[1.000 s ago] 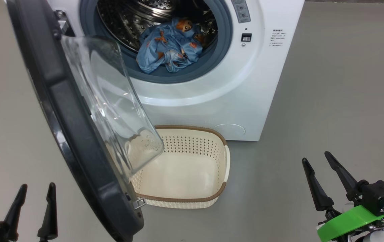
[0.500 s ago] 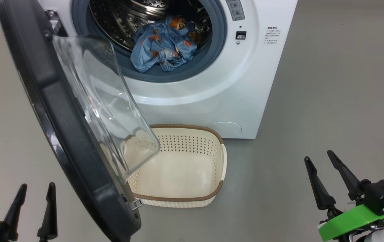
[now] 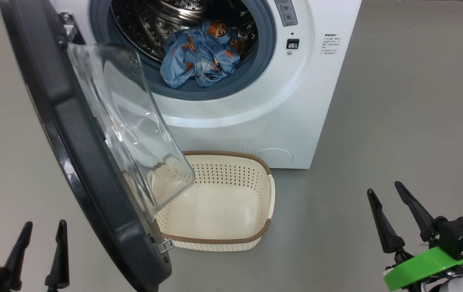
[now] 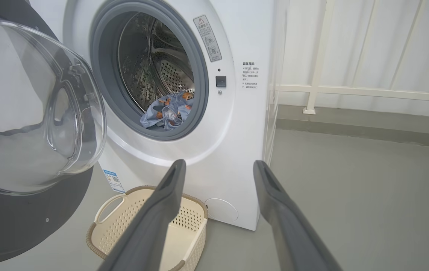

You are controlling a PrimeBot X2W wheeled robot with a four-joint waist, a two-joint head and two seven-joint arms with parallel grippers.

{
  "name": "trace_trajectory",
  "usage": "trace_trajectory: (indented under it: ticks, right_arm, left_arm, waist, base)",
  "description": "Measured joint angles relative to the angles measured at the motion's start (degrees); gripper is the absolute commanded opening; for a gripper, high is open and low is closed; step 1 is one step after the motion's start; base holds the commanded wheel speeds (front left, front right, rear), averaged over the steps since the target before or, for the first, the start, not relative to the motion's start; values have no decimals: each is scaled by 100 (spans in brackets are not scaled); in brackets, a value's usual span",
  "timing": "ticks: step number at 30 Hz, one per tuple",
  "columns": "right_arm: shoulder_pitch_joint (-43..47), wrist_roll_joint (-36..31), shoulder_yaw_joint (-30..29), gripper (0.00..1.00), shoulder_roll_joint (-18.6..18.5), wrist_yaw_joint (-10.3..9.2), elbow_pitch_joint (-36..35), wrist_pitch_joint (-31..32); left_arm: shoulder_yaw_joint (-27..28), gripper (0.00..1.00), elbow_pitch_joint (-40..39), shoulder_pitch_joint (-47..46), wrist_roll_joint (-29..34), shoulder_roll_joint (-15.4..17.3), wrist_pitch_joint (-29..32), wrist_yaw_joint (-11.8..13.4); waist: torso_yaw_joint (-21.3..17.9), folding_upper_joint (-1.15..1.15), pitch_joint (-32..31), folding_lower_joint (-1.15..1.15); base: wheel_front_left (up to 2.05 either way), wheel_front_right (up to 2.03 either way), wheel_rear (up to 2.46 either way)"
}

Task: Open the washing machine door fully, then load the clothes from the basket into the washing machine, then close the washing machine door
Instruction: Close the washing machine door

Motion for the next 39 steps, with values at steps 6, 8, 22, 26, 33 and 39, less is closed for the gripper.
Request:
trace_trajectory:
  ticks: [6, 8, 22, 26, 33, 39]
  right_arm:
    - [0, -9, -2, 89, 8, 0, -1, 0]
    - [0, -74, -2, 88, 16, 0, -2, 0]
    - [-20, -85, 225, 0, 43, 0, -92, 0]
    - [-124, -85, 421, 0, 93, 0, -226, 0]
    - [-686, -85, 817, 0, 172, 0, -646, -1]
    - [-1037, -83, 1174, 0, 237, 0, -1031, -1]
  left_arm:
    - [1, 100, -1, 0, 0, -2, 0, 0]
    - [3, 100, -2, 1, 0, -3, 0, 0]
    - [54, 100, -26, 37, 0, -79, 0, 0]
    - [105, 100, -49, 137, 1, -126, 0, 0]
    - [175, 100, -99, 152, 11, -253, 0, 0]
    - [180, 100, -121, 209, 18, -297, 0, 0]
  waist:
    - [26, 0, -24, 0]
    - [39, 0, -34, 0]
    - [231, 0, -103, 0]
    - [341, 0, -131, 0]
    - [572, 0, -178, 0]
    - [769, 0, -203, 0]
  base:
    - [0, 0, 0]
    - [0, 0, 0]
    - [0, 0, 0]
    - [0, 0, 0]
    - [0, 0, 0]
    - [0, 0, 0]
